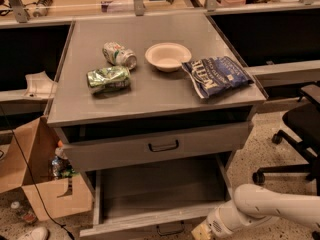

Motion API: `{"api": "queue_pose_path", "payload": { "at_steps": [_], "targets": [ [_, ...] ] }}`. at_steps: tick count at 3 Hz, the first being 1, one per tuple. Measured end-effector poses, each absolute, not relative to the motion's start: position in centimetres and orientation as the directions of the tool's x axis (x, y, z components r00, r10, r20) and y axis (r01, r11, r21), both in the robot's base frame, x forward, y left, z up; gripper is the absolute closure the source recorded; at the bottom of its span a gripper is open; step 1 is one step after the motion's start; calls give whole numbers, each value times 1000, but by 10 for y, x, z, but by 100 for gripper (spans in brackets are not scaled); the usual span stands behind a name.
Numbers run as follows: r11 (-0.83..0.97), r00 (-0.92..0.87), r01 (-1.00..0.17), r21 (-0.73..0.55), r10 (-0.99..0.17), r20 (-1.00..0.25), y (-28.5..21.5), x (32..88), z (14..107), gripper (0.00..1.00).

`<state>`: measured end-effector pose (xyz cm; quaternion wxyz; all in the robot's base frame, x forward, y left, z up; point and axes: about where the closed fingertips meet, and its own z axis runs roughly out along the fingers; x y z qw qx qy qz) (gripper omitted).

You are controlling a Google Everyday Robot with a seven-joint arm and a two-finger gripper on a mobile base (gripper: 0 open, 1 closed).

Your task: Close middle drawer

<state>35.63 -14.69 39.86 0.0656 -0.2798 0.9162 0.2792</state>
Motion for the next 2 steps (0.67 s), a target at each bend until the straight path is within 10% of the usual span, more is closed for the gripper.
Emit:
{"api": "queue_pose_path", "payload": {
  "at_steps": [2],
  "targets": [
    [687,-835,-549,475,-476,-276,-147,356,399,0]
  ]
}}
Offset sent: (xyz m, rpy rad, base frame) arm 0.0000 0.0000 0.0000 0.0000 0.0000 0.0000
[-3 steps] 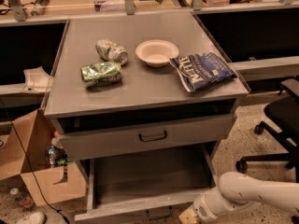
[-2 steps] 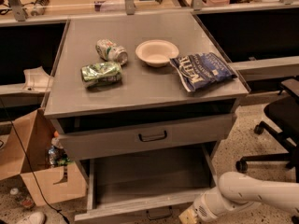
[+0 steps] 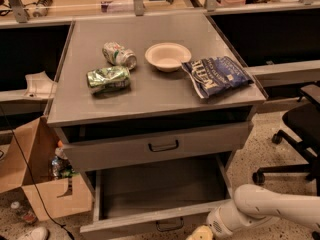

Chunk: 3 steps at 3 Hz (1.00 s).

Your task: Close middle drawer

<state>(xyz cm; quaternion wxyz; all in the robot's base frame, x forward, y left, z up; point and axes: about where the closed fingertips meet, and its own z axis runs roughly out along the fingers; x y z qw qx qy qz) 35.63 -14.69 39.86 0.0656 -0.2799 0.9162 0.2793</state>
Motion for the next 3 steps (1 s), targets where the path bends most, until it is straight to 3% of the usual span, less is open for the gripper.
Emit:
{"api": "queue_pose_path", "payload": {
  "at_steps": [1,3],
  "targets": [
    [687,-835,-549,475,-476,-276,-147,356,399,0],
    [687,-835,-549,475,-476,-276,-147,356,399,43]
  ]
}}
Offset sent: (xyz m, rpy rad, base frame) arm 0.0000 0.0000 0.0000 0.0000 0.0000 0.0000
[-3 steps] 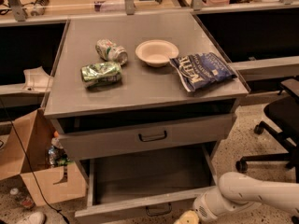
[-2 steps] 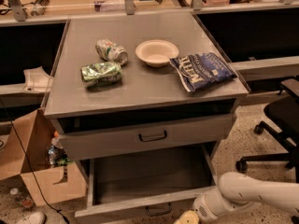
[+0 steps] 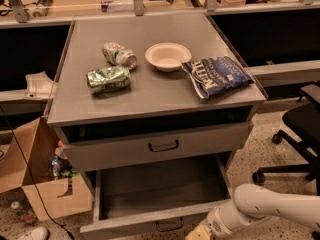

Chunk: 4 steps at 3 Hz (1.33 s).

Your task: Close middle drawer

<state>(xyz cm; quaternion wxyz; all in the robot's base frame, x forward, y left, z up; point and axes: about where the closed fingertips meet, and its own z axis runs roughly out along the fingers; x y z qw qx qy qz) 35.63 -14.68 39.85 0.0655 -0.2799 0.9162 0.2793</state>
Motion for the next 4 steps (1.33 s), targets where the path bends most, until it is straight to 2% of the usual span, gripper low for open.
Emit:
{"api": "queue_pose_path", "payload": {
  "at_steps": [2,3,4],
  "targets": [
    [637,-823,-566,524,-473,-315,-148,355,398,89],
    [474,-761,-637,608,-516,-394,-147,351,399,100],
    [475,-763,-632,612,-520,-384,-145,347,400,100]
  ]
}}
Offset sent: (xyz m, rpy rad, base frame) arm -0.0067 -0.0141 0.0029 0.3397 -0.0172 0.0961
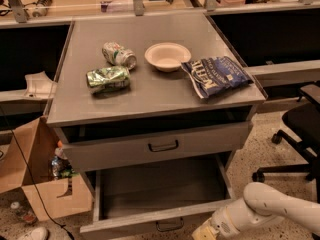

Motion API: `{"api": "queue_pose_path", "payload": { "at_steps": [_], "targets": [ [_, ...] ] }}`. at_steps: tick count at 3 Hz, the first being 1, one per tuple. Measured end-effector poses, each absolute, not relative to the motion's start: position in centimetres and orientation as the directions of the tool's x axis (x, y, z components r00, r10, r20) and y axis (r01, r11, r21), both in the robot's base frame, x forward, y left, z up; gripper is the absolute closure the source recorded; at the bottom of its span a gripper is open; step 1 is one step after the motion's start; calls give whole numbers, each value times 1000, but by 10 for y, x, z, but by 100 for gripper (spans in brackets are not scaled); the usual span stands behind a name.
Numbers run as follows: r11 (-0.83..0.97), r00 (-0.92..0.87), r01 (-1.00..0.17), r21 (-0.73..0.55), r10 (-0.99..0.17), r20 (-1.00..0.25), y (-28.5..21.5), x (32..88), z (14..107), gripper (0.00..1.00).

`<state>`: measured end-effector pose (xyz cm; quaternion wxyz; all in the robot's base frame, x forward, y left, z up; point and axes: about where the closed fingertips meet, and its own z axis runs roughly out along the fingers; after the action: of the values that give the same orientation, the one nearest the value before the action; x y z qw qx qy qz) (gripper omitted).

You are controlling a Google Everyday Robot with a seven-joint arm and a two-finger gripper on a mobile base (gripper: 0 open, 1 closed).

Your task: Close middle drawer

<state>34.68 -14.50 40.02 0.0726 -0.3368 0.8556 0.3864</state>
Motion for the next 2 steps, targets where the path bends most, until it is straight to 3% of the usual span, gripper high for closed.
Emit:
{"api": "queue_pose_path", "payload": {
  "at_steps": [2],
  "targets": [
    [567,-782,-623,539,-473,-406,-153,372,398,100]
  ]
}}
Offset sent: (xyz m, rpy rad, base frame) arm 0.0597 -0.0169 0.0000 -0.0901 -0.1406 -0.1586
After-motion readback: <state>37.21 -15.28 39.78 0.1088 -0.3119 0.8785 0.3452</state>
